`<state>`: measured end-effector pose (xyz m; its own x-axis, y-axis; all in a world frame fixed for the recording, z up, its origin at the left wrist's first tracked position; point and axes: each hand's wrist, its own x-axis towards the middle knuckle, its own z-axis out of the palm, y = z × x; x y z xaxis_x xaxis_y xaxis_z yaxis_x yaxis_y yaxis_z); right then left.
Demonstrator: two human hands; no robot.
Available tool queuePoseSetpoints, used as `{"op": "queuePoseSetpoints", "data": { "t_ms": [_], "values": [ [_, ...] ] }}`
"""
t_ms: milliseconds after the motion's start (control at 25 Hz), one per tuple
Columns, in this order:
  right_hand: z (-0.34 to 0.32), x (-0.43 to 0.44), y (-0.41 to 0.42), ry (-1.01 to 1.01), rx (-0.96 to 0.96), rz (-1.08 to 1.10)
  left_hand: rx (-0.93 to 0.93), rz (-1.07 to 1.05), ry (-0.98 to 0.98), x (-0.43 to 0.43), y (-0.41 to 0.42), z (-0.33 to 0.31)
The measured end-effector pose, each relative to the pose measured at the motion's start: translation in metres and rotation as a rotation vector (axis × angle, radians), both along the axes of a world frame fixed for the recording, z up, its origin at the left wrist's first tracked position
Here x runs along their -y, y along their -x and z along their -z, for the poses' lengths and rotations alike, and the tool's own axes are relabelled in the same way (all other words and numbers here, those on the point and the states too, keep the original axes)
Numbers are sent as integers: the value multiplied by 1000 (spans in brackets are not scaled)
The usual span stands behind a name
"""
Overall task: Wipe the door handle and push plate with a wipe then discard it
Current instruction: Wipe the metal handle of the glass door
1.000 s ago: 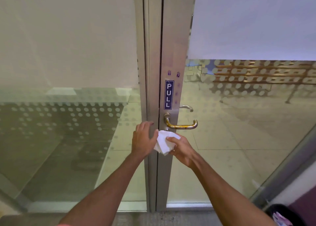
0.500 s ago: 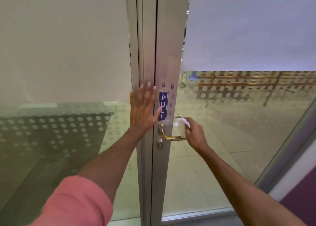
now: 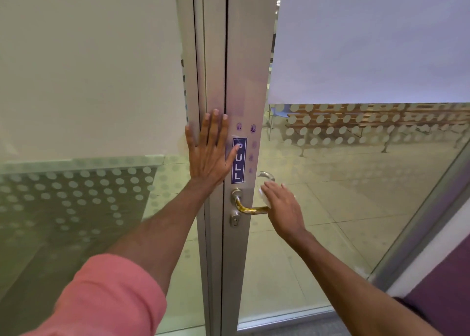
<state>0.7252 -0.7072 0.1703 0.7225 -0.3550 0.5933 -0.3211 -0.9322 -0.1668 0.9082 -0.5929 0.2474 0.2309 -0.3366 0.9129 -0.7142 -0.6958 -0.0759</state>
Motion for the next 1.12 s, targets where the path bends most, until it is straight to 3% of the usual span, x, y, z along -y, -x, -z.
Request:
{"op": "queuePoseSetpoints", "data": {
  "t_ms": [160,320,480,680,880,1120],
  "values": [
    [28,-17,4,-56,4,-52,32,-1,17,1,-4,2],
    [39,-43,-14,-6,-79,86,45,3,32,4,-5,3],
    [42,-85,-42,-92,-184,178,68,14,41,3,-7,4],
    [56,-49,-22,167,-131,36,60,10,31,3,-6,3],
    [51,-76,-44,3,-145,128,64,6,32,5,-6,4],
    [53,-51,-21,153,-66,-52,73,4,31,4,-8,5]
  ]
}}
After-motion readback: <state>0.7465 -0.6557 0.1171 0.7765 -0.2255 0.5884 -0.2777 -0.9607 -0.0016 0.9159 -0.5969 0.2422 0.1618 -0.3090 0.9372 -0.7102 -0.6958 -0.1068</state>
